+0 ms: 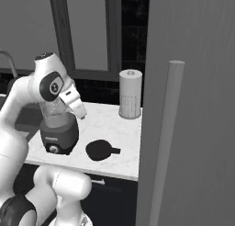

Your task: Close the lid blender by securely placing the lid on top.

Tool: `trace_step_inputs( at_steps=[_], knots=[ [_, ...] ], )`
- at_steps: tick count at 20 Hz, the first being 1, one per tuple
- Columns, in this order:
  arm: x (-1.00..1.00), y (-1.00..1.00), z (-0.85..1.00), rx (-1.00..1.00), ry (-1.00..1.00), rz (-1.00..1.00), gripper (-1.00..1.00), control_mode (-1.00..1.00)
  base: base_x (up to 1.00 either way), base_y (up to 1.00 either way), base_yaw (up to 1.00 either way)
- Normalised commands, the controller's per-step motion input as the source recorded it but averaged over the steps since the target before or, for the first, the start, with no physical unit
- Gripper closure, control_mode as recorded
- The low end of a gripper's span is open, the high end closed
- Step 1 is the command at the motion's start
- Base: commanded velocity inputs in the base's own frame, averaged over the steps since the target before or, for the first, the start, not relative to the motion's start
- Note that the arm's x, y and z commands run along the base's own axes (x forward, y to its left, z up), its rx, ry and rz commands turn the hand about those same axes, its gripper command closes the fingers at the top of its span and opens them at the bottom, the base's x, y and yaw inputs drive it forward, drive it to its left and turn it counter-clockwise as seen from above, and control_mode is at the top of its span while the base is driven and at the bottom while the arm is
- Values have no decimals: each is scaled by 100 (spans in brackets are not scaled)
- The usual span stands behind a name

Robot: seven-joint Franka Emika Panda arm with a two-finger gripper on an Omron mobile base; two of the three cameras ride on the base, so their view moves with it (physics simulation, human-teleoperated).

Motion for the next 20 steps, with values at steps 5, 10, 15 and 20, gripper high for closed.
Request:
trace_step_inputs(
  at_steps=[5,10,15,20],
  knots=[
    [0,-75,-62,23,5,-53,-100,-100,0,0,0],
    [15,-39,-65,12,4,-26,-100,-100,0,0,0],
    [3,-34,-46,4,0,-6,-100,-100,0,0,0],
    [5,-37,-42,7,0,0,-100,-100,0,0,0]
  ],
)
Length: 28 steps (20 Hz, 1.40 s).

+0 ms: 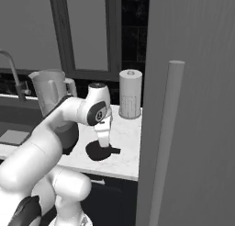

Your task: Close the lid blender by securely placing the lid on top.

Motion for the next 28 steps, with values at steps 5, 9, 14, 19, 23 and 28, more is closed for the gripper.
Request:
trace_step_inputs(
  at_steps=[5,9,14,19,23,28],
  knots=[
    [29,-22,-33,8,0,0,-100,-100,0,0,0],
    [40,-5,-34,5,0,0,-100,-100,0,0,0],
    [26,-12,-43,3,0,0,-100,-100,0,0,0],
    [11,-1,-50,0,0,-3,-100,-100,0,0,0],
    [23,0,-36,0,0,-11,-100,-100,0,0,0],
    [34,0,-23,0,1,-9,-100,-100,0,0,0]
  ],
)
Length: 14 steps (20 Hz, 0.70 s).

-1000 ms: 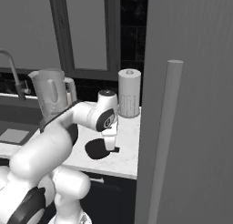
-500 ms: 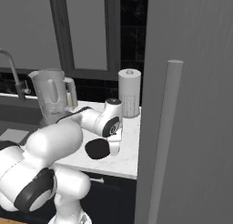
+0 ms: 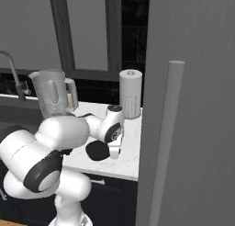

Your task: Close the lid blender by securely placing the lid on top.

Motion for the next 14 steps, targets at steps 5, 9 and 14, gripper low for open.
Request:
trace_step_inputs(
  at_steps=[5,9,14],
  knots=[
    [33,0,-23,0,2,-6,-100,-100,0,0,0],
    [6,0,-29,0,0,-1,-100,-100,0,0,0],
    [0,5,-30,0,0,0,100,-100,0,0,0]
  ],
)
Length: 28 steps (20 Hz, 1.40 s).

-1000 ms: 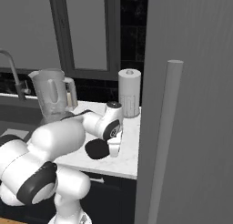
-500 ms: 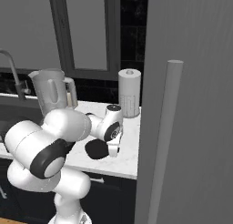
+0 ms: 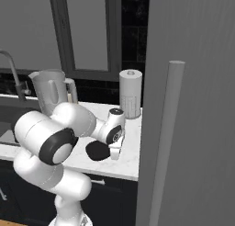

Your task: Close the lid blender by securely placing the lid on top.

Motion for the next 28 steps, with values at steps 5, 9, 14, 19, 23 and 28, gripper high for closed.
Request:
trace_step_inputs(
  at_steps=[5,9,14,19,23,28],
  knots=[
    [0,21,-5,0,-1,0,100,-100,0,0,0],
    [0,15,0,0,0,0,100,-100,0,0,0],
    [-9,4,35,0,-6,-6,100,-100,0,0,0],
    [-14,0,95,0,-9,-9,100,-100,0,0,0],
    [-3,0,85,0,-2,-10,100,-100,0,0,0],
    [-3,0,92,0,-2,-12,100,-100,0,0,0]
  ],
)
